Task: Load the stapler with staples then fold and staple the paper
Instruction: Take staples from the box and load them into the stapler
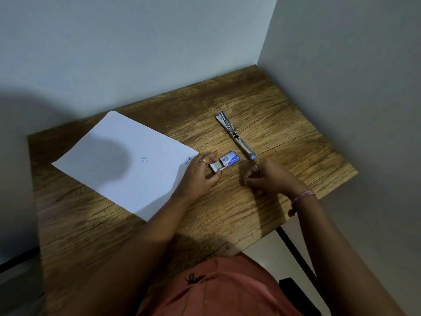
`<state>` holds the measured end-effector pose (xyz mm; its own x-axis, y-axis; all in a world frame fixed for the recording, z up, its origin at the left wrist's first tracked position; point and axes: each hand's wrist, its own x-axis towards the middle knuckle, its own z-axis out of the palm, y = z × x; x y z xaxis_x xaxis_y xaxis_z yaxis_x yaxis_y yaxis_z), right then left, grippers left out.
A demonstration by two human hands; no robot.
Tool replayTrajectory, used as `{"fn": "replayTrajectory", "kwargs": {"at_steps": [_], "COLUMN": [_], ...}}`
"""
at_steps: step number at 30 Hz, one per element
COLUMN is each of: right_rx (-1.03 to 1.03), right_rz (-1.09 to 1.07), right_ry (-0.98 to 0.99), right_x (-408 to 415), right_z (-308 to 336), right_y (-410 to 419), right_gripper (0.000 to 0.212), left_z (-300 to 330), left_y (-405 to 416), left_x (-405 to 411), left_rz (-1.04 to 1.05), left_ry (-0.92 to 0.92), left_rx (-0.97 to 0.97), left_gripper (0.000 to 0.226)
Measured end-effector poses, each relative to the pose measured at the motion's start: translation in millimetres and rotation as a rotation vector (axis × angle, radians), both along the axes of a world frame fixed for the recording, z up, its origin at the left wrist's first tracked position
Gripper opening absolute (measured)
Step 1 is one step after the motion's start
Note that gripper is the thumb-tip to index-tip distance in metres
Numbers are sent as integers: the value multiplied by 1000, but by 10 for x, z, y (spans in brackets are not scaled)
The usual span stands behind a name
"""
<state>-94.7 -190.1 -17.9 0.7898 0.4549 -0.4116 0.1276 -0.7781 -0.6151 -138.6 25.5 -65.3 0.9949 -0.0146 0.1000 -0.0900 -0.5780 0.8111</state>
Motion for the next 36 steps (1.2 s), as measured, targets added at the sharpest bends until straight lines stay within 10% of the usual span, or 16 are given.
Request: {"fn": "replayTrajectory", "kwargs": {"at_steps": [15,36], "right_rx": [368,57], "right_rz": [-525,-167], "right_ry": [-220,-421], "right_x": [558,909], "right_z": [99,-228], "right_y": [-299,-8], "right_gripper": [8,15], "left_z": [-15,-17], "left_y": [-2,0], "left_x": [6,14], "left_rz": [7,14], "left_ry": [7,12], "left_rx": [-22,-32], "left_gripper": [51,53]}}
